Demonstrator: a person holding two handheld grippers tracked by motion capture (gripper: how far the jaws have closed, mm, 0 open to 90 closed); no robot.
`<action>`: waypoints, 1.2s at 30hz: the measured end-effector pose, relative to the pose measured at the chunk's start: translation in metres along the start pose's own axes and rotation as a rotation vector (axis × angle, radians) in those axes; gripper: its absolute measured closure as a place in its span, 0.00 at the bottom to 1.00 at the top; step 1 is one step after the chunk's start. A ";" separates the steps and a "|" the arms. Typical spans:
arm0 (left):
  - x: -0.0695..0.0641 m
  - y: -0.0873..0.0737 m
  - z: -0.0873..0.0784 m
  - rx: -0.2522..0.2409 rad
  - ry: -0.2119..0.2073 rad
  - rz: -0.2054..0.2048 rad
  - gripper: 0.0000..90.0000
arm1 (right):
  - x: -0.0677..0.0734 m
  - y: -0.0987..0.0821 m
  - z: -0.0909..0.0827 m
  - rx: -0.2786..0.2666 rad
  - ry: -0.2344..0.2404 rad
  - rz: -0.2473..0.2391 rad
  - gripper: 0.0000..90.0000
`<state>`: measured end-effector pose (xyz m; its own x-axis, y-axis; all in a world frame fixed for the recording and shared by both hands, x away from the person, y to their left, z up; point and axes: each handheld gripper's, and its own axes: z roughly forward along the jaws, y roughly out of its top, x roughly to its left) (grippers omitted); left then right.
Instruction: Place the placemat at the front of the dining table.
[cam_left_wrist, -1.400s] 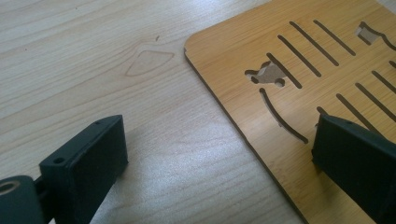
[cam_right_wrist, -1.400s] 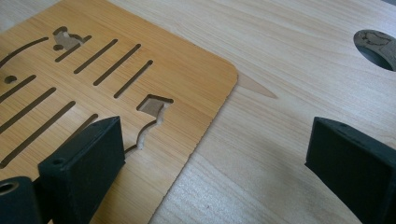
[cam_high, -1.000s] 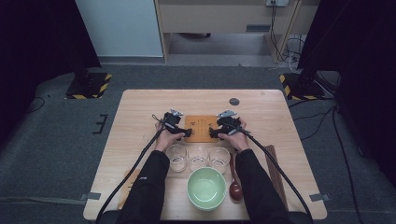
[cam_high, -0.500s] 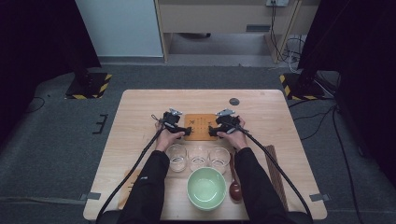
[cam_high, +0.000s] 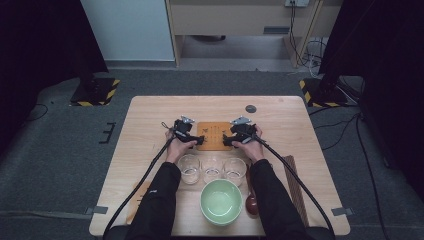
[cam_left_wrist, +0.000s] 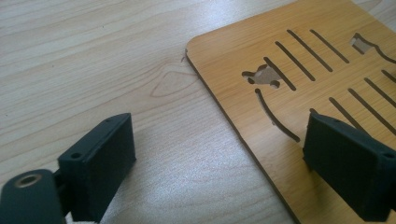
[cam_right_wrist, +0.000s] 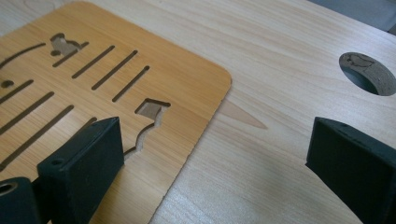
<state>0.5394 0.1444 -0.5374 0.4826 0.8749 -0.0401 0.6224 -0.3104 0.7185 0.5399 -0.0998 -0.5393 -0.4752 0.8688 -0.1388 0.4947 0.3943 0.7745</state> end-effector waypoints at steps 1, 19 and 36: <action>0.000 0.000 0.000 0.002 -0.001 0.002 0.11 | 0.000 0.000 0.000 -0.005 0.002 0.006 0.05; 0.001 0.001 -0.002 0.004 -0.020 0.000 0.13 | -0.009 0.006 -0.018 -0.080 0.004 0.038 0.06; 0.002 0.011 -0.022 -0.049 -0.031 -0.015 0.11 | -0.018 0.010 -0.028 -0.097 0.026 0.081 0.12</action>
<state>0.5336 0.1511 -0.5138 0.4925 0.8673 -0.0722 0.5991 -0.2777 0.7510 0.5330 -0.1197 -0.5122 -0.4557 0.8882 -0.0582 0.4603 0.2912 0.8387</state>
